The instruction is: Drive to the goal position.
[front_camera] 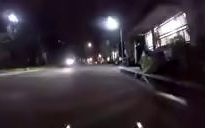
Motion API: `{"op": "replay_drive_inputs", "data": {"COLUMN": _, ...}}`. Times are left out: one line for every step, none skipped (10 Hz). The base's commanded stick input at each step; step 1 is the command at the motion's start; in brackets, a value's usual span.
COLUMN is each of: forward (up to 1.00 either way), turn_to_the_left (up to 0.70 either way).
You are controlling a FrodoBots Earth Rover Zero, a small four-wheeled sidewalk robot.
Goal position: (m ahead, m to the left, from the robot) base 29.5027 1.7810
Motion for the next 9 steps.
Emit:
{"op": "replay_drive_inputs", "data": {"forward": 1.0, "turn_to_the_left": 0.0}}
{"op": "replay_drive_inputs", "data": {"forward": 1.0, "turn_to_the_left": 0.0}}
{"op": "replay_drive_inputs", "data": {"forward": 1.0, "turn_to_the_left": 0.0}}
{"op": "replay_drive_inputs", "data": {"forward": 1.0, "turn_to_the_left": 0.0}}
{"op": "replay_drive_inputs", "data": {"forward": 1.0, "turn_to_the_left": 0.0}}
{"op": "replay_drive_inputs", "data": {"forward": 1.0, "turn_to_the_left": 0.0}}
{"op": "replay_drive_inputs", "data": {"forward": 1.0, "turn_to_the_left": 0.0}}
{"op": "replay_drive_inputs", "data": {"forward": 1.0, "turn_to_the_left": 0.0}}
{"op": "replay_drive_inputs", "data": {"forward": 1.0, "turn_to_the_left": 0.0}}
